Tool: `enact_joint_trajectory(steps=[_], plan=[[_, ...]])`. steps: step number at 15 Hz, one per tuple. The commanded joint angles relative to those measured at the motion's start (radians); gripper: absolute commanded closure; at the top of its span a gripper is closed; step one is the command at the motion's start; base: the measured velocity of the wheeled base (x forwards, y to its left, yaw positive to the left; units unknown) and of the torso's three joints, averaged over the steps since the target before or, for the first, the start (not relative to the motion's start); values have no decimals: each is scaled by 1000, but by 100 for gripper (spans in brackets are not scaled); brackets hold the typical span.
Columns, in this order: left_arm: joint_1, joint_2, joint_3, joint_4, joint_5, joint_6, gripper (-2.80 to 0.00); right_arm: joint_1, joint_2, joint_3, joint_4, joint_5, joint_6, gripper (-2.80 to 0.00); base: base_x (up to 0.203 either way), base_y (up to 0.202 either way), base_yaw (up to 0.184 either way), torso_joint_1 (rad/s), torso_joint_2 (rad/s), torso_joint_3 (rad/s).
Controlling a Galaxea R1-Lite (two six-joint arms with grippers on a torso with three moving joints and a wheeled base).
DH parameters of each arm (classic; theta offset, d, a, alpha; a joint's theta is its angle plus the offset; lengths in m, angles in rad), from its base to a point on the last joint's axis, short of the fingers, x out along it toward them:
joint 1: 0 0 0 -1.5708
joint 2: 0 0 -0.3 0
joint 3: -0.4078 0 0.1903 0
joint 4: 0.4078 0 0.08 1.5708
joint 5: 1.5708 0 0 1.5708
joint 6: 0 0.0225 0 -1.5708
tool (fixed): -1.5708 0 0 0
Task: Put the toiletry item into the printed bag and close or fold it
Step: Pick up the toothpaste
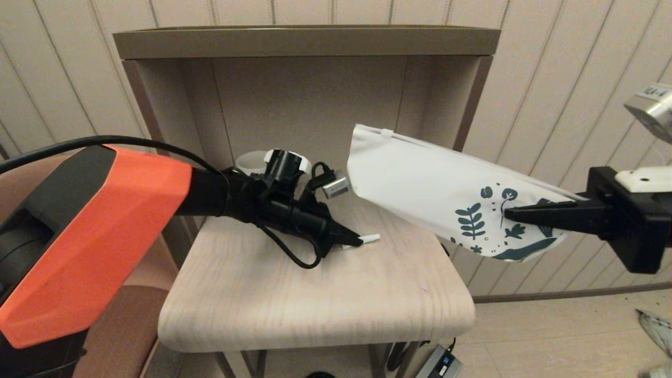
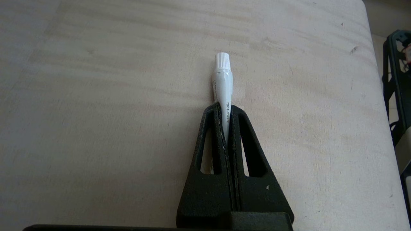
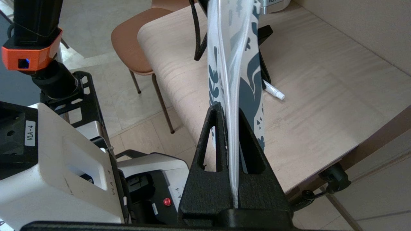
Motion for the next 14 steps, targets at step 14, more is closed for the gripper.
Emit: enact_joint_trajectory(steps=[14], plan=[[164,-491,302,-2,-7,-1,0,134,32,136,-54,-5,-93,0,0,0,0,0,0,0]])
